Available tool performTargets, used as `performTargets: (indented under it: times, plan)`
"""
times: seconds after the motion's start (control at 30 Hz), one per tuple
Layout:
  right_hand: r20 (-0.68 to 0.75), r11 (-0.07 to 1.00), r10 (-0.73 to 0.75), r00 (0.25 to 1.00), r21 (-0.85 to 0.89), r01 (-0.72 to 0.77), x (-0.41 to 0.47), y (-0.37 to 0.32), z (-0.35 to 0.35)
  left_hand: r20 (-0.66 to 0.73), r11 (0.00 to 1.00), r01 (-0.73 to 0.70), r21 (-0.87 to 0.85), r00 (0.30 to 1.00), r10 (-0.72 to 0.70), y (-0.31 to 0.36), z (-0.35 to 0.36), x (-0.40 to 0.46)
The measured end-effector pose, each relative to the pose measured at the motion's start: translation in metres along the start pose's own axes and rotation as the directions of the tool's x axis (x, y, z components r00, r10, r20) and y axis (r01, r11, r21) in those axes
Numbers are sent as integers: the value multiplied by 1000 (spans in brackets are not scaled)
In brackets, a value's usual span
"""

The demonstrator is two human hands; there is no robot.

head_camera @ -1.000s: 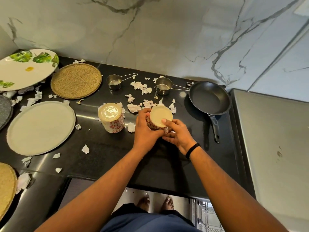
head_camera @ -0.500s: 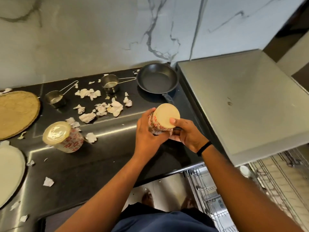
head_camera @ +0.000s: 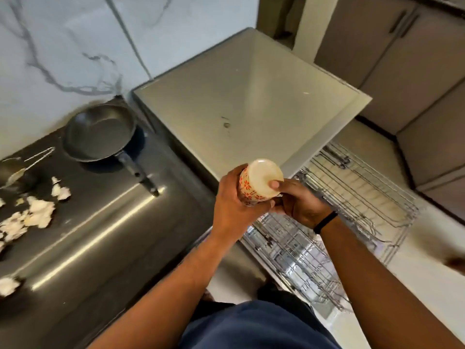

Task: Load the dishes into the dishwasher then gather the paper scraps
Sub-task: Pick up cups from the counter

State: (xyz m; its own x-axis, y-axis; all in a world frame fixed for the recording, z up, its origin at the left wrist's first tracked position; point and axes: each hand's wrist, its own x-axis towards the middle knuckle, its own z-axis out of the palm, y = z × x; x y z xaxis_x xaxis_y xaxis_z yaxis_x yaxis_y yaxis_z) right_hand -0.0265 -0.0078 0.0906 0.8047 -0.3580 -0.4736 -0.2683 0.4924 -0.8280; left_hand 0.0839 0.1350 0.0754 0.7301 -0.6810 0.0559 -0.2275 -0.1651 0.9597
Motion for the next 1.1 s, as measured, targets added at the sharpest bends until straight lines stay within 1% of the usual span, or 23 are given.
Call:
performTargets:
  times: [0.13,0.23,0.33,0.47,0.57,0.63,0.73,0.83,0.87,0.97,1.1]
  plan:
    - [-118,993,6,993,117,8,-21,10,-69,120,996,-5,84,993,-5,13,70,10]
    - [-170,979,14,985,201,20,-32,23,-121,192,991,-20,131,981,-6,16,126,13]
    - [-230,957,55,972,288,14,-37,45,-167,277,982,-12,188,960,-41,11,173,18]
    - [-332,925,119,936,380,17,-33,74,-217,398,964,-3,266,911,-107,-8,230,31]
    - [-387,883,192,902,470,14,-25,94,-247,487,936,24,350,849,-204,-30,267,43]
    - [-412,868,236,880,496,0,-15,108,-263,522,911,38,410,810,-269,-46,285,51]
    - [-456,861,290,841,508,-21,10,127,-284,530,871,88,483,763,-371,-71,307,65]
    - [-531,907,279,800,419,-39,39,141,-295,508,822,178,540,710,-487,-94,320,81]
    - [-555,923,271,787,381,-50,49,144,-299,491,809,203,551,705,-512,-101,325,87]
    - [-594,950,259,762,299,-90,78,150,-309,423,771,245,588,719,-551,-124,334,104]
    - [-611,952,287,738,264,-152,106,160,-317,376,734,252,630,729,-573,-155,343,119]
